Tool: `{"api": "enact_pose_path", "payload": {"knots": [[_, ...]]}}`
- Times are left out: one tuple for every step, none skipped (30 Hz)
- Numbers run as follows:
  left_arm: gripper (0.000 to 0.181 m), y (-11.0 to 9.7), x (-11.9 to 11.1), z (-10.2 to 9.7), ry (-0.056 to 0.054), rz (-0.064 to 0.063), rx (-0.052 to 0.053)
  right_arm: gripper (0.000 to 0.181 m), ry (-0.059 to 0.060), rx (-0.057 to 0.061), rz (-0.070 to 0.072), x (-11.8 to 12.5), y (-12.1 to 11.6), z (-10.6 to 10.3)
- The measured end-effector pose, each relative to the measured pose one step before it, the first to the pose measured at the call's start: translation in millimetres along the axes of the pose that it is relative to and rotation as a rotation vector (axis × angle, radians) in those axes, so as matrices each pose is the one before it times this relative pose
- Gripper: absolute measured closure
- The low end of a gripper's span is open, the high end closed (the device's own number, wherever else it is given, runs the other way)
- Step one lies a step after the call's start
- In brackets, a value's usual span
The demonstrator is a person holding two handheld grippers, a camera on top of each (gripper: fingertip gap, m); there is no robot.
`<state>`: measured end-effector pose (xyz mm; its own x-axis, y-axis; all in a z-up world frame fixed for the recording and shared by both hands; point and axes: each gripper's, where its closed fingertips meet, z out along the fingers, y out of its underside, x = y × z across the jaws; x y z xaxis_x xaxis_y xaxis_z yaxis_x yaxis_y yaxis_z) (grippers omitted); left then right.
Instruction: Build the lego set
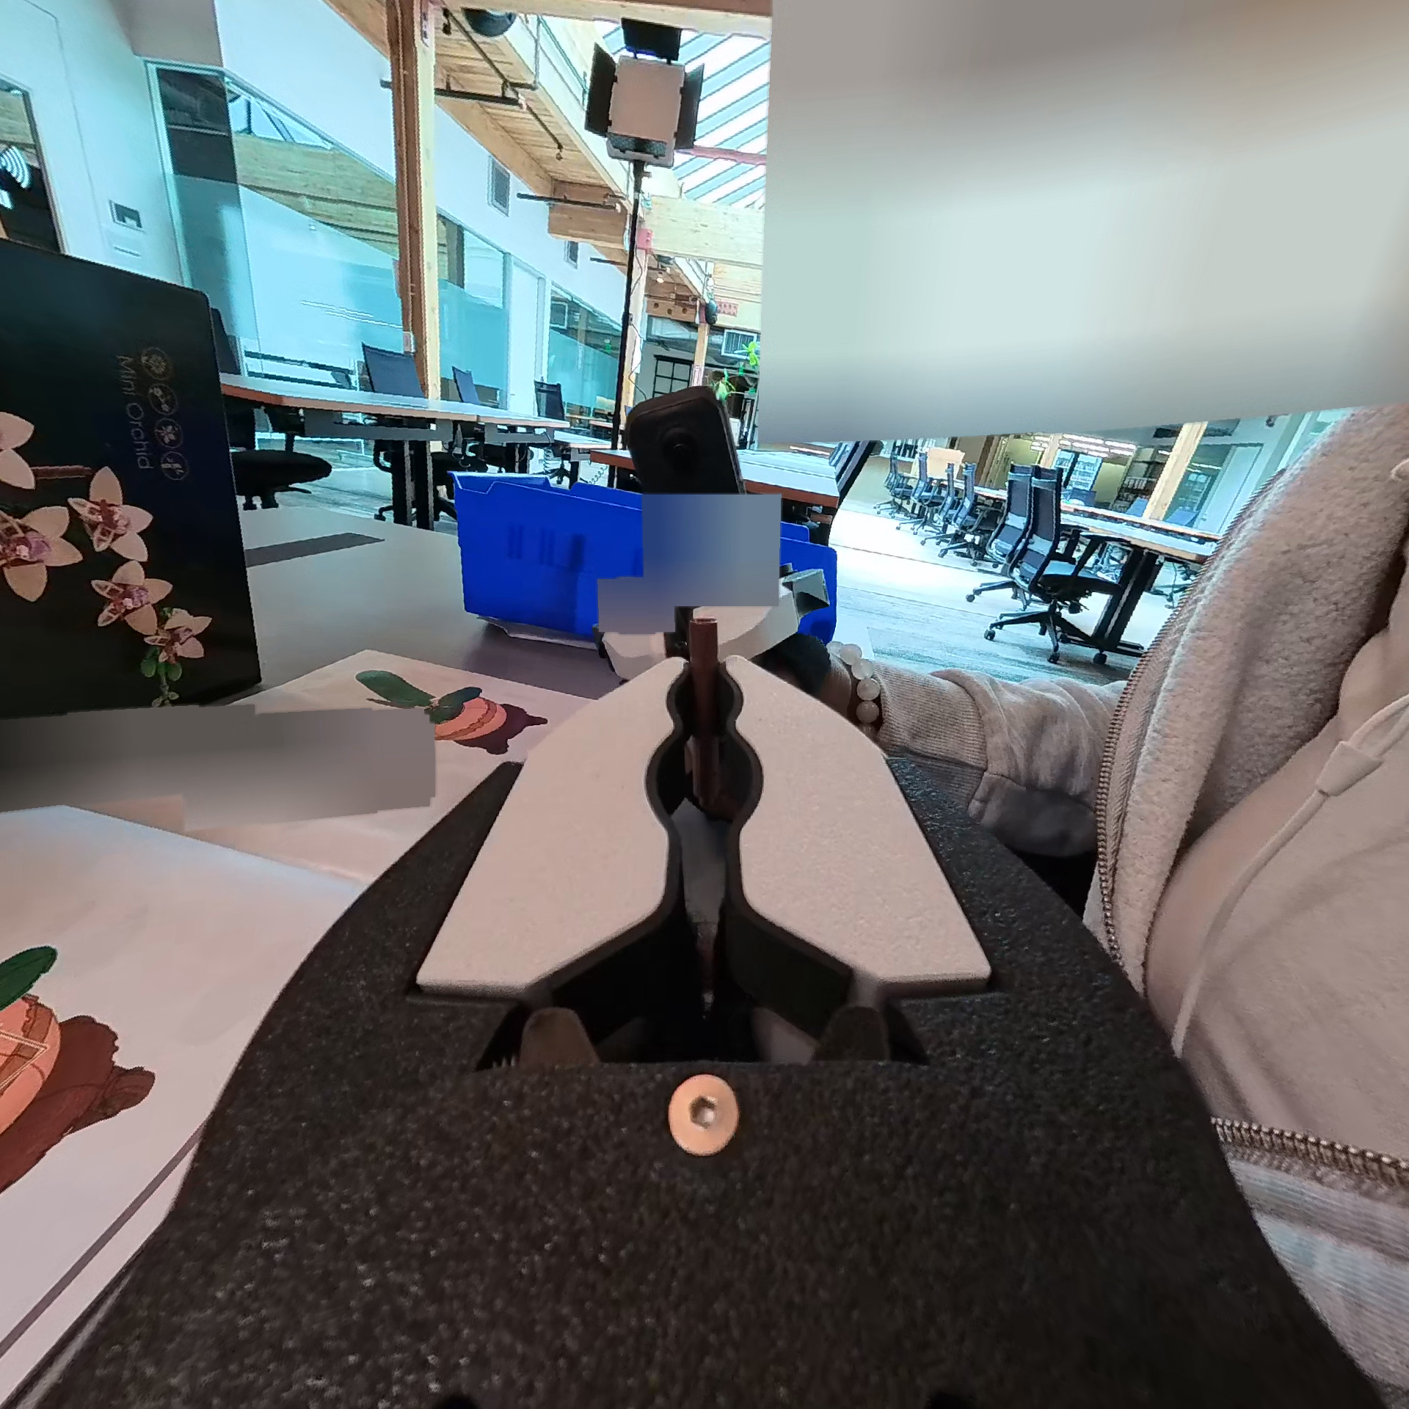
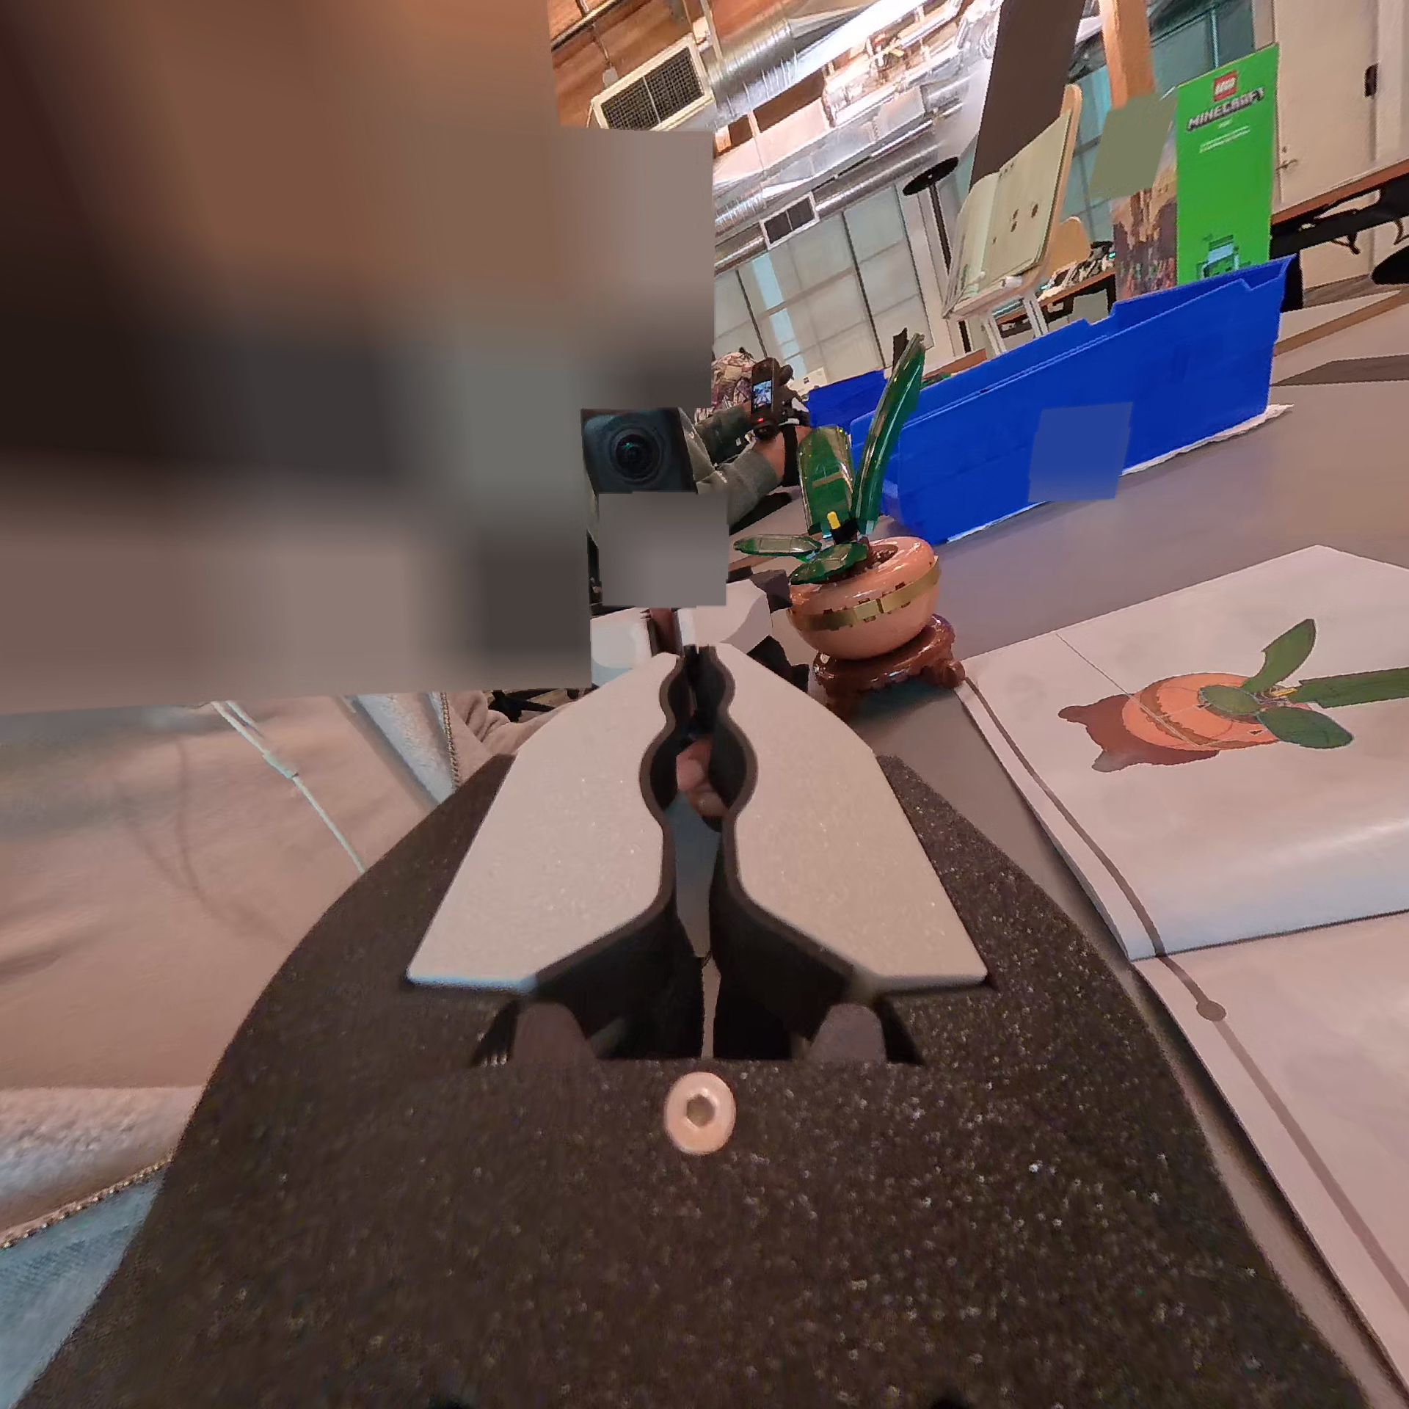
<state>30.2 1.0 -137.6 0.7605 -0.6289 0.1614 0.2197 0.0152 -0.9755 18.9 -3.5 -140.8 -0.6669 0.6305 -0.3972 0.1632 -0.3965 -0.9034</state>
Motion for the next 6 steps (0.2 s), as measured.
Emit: {"api": "enact_pose_path", "payload": {"knots": [[0.178, 0.53, -0.08, -0.14, -0.0011, -0.0004, -0.0024, 0.18, 0.0044, -0.0017, -0.0081, 0.55, 0.26, -0.12], [0.178, 0.05, -0.8, 0.09, -0.0059, -0.0006, 0.0004, 0.18, 0.0103, 0.0044, -0.0075, 1.42, -0.8, -0.15], [0.178, -0.77, -1.55, 0.61, -0.0109, -0.0006, 0.0052, 0.18, 0.0091, 0.0163, 0.002, 1.82, -2.52, -0.45], [0.178, -1.65, -1.75, 0.95, -0.0119, -0.0006, 0.0088, 0.18, 0.0058, 0.0317, 0.0077, 2.12, -4.98, -0.82], [0.178, -0.78, -1.46, 1.09, -0.0093, 0.0027, 0.0016, 0.18, 0.0025, 0.0676, 0.0119, 1.74, -10.45, -2.53], [0.178, 1.62, -2.17, 0.85, -0.0155, 0.0071, -0.0123, 0.181, -0.0145, 0.0714, 0.0106, -0.98, -11.81, -2.68]]}}
